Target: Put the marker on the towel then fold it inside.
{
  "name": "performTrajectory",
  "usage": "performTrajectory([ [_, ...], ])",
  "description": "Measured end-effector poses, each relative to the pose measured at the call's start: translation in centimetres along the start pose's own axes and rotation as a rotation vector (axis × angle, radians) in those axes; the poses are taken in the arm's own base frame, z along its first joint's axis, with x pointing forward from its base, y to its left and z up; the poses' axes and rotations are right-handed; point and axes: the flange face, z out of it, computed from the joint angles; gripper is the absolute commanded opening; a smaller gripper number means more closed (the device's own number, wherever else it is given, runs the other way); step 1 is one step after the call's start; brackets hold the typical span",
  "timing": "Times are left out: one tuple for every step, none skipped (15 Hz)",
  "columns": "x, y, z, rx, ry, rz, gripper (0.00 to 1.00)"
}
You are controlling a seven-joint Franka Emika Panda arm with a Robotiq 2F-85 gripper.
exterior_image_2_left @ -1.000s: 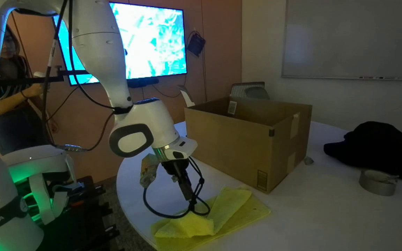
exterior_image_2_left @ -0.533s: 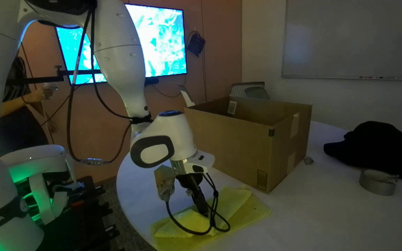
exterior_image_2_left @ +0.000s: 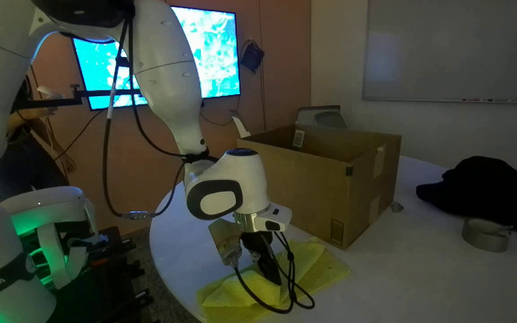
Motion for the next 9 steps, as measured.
performTrajectory([
  [0.1, 0.3, -0.1, 0.003, -0.003, -0.008, 0.48],
  [0.1, 0.5, -0.3, 0.006, -0.007, -0.017, 0.41],
  [0.2, 0.8, -0.6, 0.009, -0.012, -0.023, 0.34],
  [0.3, 1.0, -1.0, 0.012, -0.017, -0.028, 0.26],
  [0.4, 1.2, -1.5, 0.016, -0.022, -0.033, 0.19],
  [0.5, 1.3, -2.1, 0.020, -0.027, -0.034, 0.10],
  [0.7, 1.5, -2.8, 0.023, -0.032, -0.032, 0.03],
  [0.9, 1.7, -3.5, 0.028, -0.038, -0.030, 0.01],
  [1.2, 1.9, -4.3, 0.031, -0.041, -0.026, 0.06],
])
